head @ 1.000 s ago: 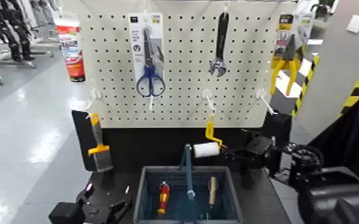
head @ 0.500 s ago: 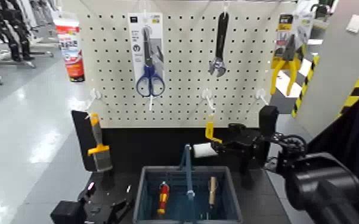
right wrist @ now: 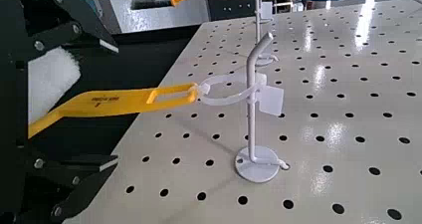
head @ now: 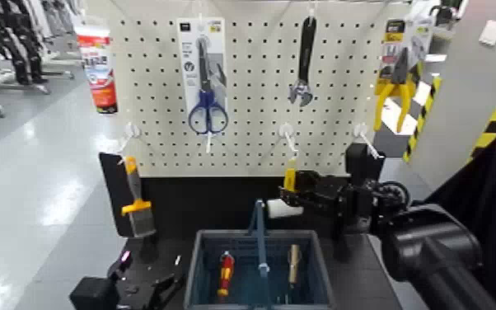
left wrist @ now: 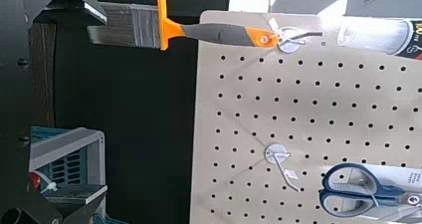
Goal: Put the yellow roller into the crate.
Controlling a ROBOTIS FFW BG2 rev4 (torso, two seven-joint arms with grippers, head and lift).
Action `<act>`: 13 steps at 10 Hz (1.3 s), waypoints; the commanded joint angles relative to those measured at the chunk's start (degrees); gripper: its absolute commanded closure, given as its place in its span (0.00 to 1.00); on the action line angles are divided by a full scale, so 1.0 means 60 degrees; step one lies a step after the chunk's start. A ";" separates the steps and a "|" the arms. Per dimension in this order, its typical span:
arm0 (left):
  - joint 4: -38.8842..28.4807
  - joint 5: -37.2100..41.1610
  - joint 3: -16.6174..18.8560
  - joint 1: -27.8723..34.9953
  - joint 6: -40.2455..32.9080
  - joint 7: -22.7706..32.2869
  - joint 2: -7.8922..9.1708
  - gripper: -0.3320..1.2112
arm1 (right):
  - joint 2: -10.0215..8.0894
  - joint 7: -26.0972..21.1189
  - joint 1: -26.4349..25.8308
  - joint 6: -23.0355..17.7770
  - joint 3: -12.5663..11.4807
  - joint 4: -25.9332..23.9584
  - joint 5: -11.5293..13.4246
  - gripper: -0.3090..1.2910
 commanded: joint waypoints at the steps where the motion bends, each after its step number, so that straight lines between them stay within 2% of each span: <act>1: 0.0016 0.0000 0.0029 0.0000 -0.0007 -0.0029 0.0000 0.29 | -0.0010 -0.0052 0.0055 0.0005 -0.0028 -0.0066 0.0000 0.84; 3: 0.0030 0.0000 0.0029 0.0000 -0.0007 -0.0029 0.0000 0.29 | -0.0024 -0.0111 0.0113 0.0078 -0.0028 -0.0198 0.0044 0.97; 9: 0.0045 0.0015 0.0029 0.0015 -0.0021 -0.0029 -0.0015 0.29 | -0.0010 -0.0081 0.0304 0.0108 -0.0189 -0.0535 0.0015 0.97; 13: 0.0045 0.0015 0.0029 0.0015 -0.0036 -0.0029 -0.0015 0.29 | -0.0039 0.0109 0.0919 0.0635 -0.0614 -0.1809 0.0000 0.97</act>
